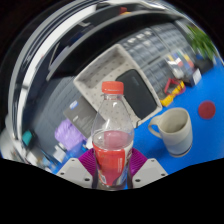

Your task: Pour water

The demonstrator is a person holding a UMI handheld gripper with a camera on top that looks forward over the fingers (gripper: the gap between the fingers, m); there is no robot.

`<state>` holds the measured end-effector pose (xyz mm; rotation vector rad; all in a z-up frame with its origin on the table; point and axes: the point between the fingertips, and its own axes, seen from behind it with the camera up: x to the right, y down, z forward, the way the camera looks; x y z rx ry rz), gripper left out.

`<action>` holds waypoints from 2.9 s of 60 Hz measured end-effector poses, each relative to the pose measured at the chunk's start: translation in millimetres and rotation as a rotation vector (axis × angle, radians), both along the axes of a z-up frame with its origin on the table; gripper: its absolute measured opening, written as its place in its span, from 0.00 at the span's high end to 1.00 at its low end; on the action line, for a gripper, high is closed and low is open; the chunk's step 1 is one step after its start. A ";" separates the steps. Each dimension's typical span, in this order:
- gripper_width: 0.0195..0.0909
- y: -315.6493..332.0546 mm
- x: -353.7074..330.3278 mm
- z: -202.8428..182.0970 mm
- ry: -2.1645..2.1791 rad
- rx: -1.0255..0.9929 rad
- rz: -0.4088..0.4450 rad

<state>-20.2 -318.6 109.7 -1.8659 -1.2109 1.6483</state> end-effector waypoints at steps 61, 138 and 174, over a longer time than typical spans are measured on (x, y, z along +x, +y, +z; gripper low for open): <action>0.70 11.5 -17.1 45.8 -0.320 -1.063 -0.176; 0.65 322.2 -57.1 -22.0 0.050 0.658 -0.170; 0.26 320.1 -14.1 -45.6 -0.082 0.603 -0.184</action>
